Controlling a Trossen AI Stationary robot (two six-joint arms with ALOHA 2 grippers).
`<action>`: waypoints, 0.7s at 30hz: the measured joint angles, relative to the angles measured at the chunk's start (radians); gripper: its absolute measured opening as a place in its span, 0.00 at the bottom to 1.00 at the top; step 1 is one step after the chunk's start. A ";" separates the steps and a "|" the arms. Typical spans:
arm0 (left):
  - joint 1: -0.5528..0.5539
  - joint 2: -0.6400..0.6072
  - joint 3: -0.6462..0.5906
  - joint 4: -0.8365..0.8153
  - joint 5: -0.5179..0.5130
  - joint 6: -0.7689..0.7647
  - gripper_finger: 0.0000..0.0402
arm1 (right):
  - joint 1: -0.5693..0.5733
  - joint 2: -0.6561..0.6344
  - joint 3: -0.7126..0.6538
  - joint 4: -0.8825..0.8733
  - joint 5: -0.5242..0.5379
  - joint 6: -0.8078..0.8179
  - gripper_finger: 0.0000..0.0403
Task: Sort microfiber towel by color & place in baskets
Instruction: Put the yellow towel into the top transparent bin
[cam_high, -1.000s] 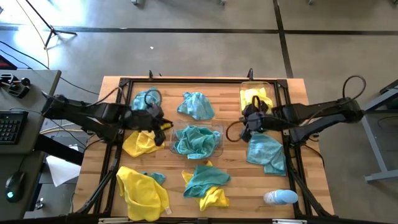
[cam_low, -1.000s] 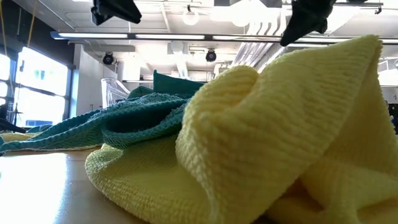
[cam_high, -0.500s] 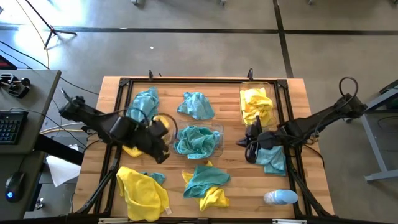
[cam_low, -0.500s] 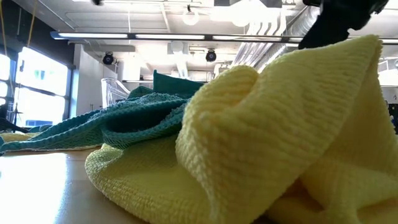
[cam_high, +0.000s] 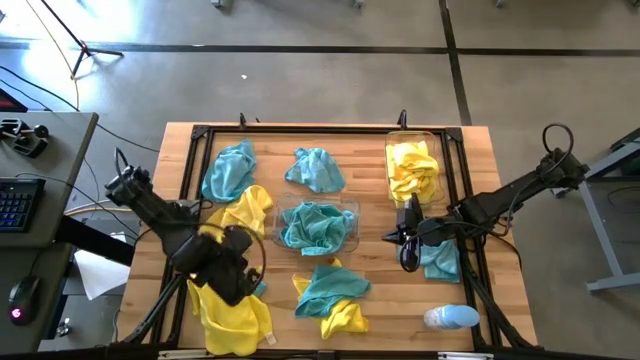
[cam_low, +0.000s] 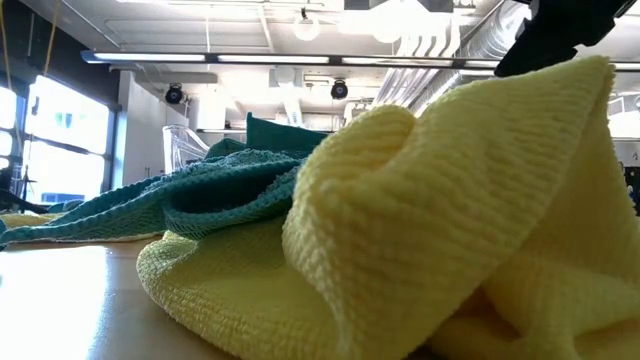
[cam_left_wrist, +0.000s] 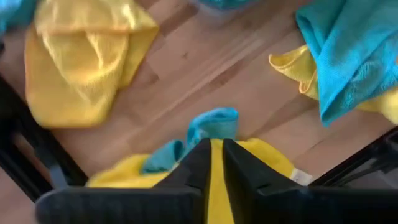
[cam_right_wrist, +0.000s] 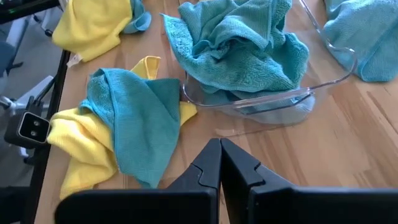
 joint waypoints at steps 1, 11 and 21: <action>-0.017 0.009 0.000 0.000 0.000 -0.044 0.11 | 0.000 0.000 0.000 0.000 0.000 -0.006 0.00; -0.147 0.168 0.000 0.096 0.100 -0.169 0.31 | 0.000 0.000 0.000 0.000 -0.018 -0.014 0.00; -0.185 0.339 -0.001 0.251 0.246 0.085 0.30 | 0.000 0.000 0.000 0.001 -0.042 -0.009 0.00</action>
